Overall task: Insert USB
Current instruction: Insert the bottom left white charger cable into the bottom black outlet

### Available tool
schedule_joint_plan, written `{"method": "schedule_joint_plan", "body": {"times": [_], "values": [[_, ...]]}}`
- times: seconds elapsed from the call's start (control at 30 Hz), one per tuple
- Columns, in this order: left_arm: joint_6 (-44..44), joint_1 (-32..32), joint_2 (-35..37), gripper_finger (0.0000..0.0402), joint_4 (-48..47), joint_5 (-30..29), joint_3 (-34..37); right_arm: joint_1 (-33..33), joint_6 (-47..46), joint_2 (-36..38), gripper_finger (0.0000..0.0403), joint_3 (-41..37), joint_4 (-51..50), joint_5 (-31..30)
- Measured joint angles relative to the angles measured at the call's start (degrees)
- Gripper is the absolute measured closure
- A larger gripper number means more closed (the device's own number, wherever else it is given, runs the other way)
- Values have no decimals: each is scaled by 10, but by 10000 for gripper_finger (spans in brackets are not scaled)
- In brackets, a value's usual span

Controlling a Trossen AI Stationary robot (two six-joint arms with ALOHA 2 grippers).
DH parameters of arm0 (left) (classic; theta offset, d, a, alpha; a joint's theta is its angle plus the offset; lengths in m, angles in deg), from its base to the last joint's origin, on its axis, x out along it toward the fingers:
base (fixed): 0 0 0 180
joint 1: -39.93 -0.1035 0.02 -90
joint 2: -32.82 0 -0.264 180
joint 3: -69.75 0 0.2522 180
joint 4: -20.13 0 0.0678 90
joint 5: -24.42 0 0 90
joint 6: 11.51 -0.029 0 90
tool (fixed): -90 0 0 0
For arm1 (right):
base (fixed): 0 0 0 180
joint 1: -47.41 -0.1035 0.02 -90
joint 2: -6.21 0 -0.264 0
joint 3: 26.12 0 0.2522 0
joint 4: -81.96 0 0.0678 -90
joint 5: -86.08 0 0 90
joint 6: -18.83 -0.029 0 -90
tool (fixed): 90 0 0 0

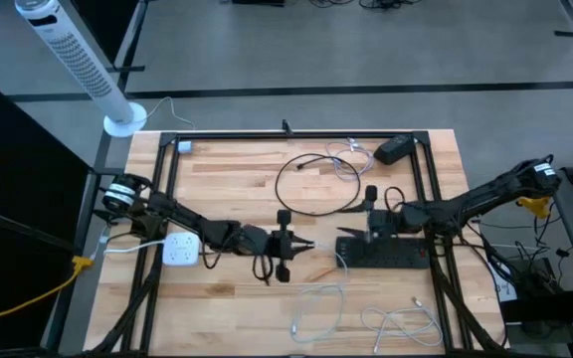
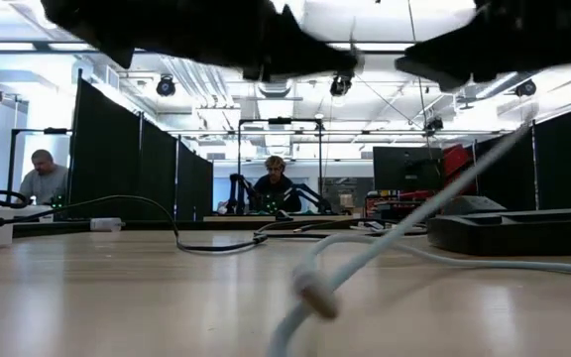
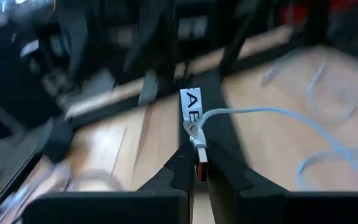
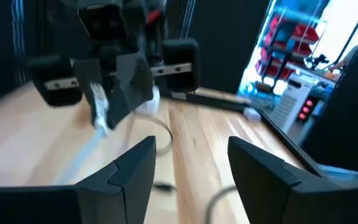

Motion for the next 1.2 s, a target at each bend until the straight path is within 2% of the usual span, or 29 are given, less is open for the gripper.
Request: {"method": "schedule_joint_plan", "body": {"times": [0.1, 0.17, 0.27, 0.4, 0.57, 0.83, 1.0, 1.2], "values": [[28, -14, 0, 387, 65, 30, 33, 0, -38, -18, 223, -35, 113, 49], [51, -25, 1, 387, 72, 30, 49, 0, -70, -26, 224, -39, 137, 91], [66, -32, 1, 387, 83, 42, 52, -1, -84, -47, 223, -18, 105, 115], [65, -32, 1, 387, 81, 54, 42, -1, -54, -90, 213, 46, 16, 83], [65, -33, 1, 387, 74, 55, 39, -1, 1, -146, 197, 138, -97, 81], [65, -33, 1, 387, 67, 55, 39, -2, 9, -203, 202, 188, -112, 81], [65, -33, 2, 387, 64, 55, 39, -2, 9, -185, 217, 188, -133, 85], [65, -33, 2, 387, 58, 56, 39, -4, -9, -95, 218, 188, -259, 54]]}}
